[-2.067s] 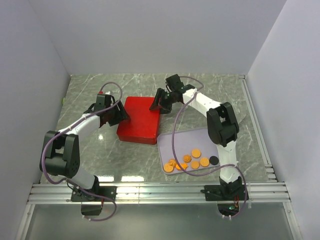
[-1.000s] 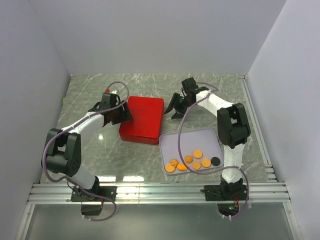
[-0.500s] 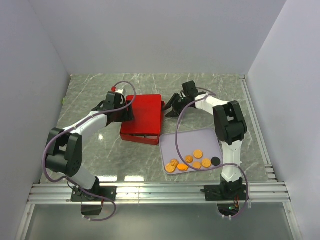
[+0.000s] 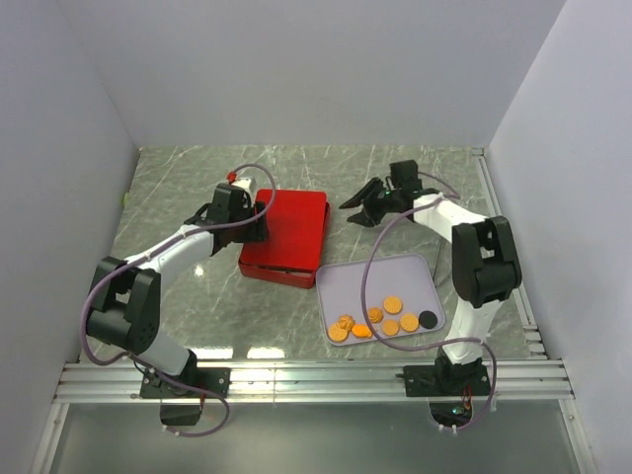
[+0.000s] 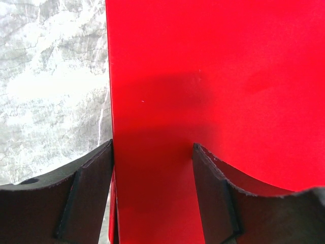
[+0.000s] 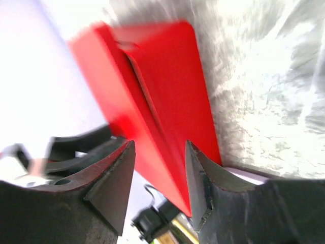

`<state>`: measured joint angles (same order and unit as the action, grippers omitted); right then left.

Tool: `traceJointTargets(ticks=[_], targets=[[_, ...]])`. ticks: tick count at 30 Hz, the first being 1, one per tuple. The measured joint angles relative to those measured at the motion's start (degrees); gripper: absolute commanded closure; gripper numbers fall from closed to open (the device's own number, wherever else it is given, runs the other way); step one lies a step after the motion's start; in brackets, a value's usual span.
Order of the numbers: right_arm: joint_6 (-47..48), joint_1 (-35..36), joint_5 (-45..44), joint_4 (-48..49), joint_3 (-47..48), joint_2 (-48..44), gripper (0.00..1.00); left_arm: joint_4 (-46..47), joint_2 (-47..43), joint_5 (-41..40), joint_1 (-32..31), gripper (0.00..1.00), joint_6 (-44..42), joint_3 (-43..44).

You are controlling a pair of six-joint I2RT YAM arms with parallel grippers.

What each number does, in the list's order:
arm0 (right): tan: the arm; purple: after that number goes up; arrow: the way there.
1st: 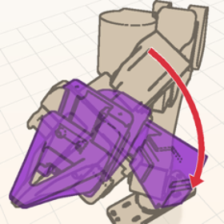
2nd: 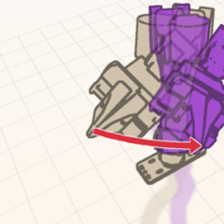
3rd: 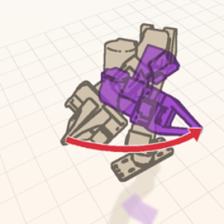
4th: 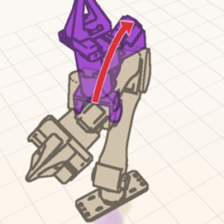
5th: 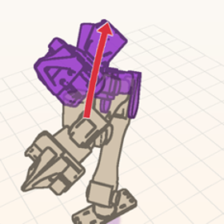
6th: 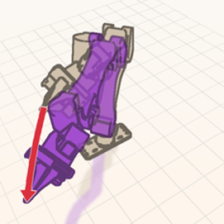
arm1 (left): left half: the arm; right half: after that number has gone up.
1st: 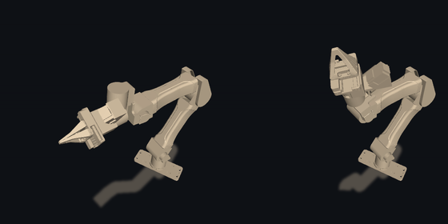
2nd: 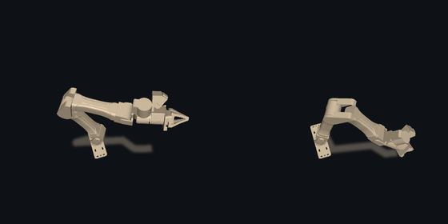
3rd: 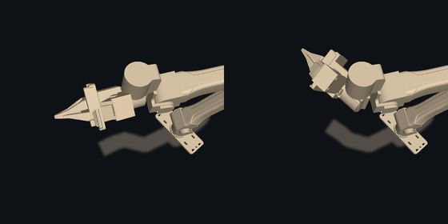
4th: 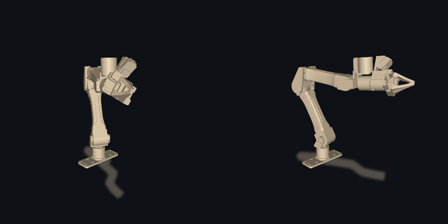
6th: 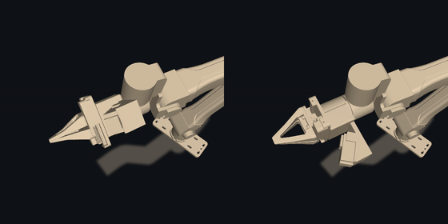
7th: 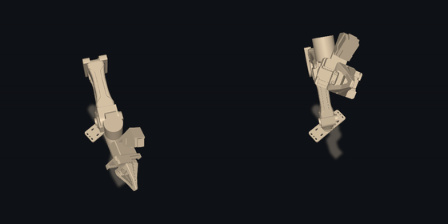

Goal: Pack the cookies

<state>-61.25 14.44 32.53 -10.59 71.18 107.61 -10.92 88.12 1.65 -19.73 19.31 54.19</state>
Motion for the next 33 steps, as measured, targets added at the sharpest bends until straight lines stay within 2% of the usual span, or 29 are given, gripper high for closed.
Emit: traceJointTargets(ticks=[7,17,24,27,33], targets=[[-0.66,-3.87,-2.12,1.29,0.28,-1.31,0.50,0.48,-1.07,-0.07,-0.15,0.35,-1.62,-0.96],[-0.63,-1.16,-3.34,-2.91,5.66,10.49,0.54,-0.31,-2.82,-1.99,-2.69,0.35,-5.73,-1.53],[-0.57,0.07,-3.21,-4.85,11.28,12.15,0.54,-1.03,-3.58,-2.19,-7.96,0.34,-8.35,-1.90],[-0.63,0.35,-2.91,-4.72,15.30,14.47,0.55,-1.55,-3.76,-3.13,-8.50,0.34,-8.98,-2.27],[-0.96,0.81,-2.69,-5.16,15.04,15.02,0.56,-3.10,-3.87,-5.31,-8.50,0.35,-9.11,-2.45]])
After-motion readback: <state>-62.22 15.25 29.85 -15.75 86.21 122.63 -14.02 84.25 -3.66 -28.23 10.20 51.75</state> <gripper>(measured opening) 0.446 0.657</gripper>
